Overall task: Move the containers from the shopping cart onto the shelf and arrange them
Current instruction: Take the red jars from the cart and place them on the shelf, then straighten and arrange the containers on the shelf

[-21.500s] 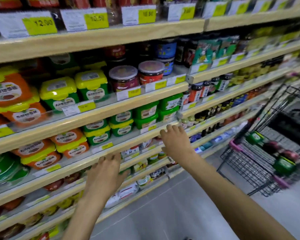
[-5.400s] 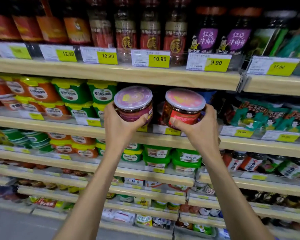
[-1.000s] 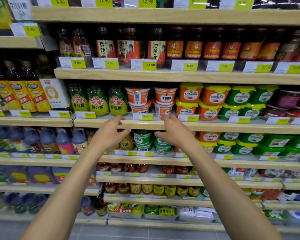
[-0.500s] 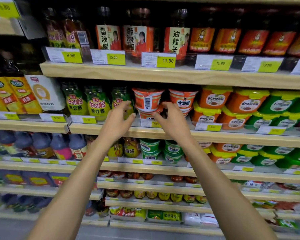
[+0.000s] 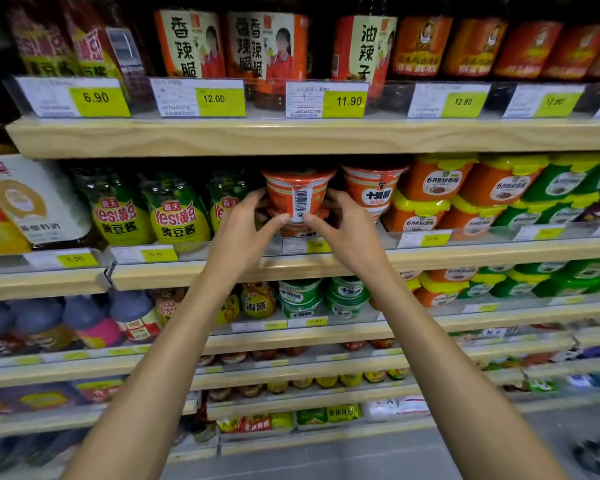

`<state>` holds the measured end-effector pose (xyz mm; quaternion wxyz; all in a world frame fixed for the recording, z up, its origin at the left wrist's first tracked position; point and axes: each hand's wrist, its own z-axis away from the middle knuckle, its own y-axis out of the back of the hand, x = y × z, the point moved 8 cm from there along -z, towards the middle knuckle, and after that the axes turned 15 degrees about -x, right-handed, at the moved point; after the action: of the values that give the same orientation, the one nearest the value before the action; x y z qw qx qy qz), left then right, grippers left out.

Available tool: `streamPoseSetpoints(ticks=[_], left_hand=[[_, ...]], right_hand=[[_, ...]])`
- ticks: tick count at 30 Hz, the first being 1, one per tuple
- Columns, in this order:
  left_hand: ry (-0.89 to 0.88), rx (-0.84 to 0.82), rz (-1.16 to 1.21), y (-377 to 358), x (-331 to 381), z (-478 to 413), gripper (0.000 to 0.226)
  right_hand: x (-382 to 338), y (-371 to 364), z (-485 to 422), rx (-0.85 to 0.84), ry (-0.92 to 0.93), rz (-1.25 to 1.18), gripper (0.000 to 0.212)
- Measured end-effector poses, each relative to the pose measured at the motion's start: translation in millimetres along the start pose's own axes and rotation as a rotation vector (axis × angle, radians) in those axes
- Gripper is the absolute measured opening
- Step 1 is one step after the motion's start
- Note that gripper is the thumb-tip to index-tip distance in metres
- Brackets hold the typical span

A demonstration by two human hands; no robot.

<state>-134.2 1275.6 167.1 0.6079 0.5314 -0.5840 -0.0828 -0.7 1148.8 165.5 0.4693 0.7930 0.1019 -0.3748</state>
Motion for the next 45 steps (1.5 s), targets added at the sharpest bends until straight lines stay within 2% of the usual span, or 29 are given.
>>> streamPoseSetpoints(ticks=[5,11,23,33,45], left_hand=[[0.0,0.032,-0.019,1.3,3.1,-0.2,0.056],[0.027,0.061,-0.068,1.1,6.5,-7.2,0.051],[0.044,0.085,-0.085,-3.7,1.8,-14.2,0.053],[0.036,0.183,-0.044,-3.0,-9.1,20.0,0.04],[0.056,0.08,0.087,-27.2,-12.6,10.2,0.057]], right_hand=[[1.9,1.2,-3.7,0.017,0.005,0.04,0.06],[4.1,4.0,-10.4,0.031,-0.004,0.12,0.046],[2.5,0.8,-21.0,0.041,-0.005,0.18,0.047],[9.8,10.6,10.1,0.125,-0.05,0.304,0.047],[25.2,-14.5,1.0,-0.014,-0.036,0.014,0.058]])
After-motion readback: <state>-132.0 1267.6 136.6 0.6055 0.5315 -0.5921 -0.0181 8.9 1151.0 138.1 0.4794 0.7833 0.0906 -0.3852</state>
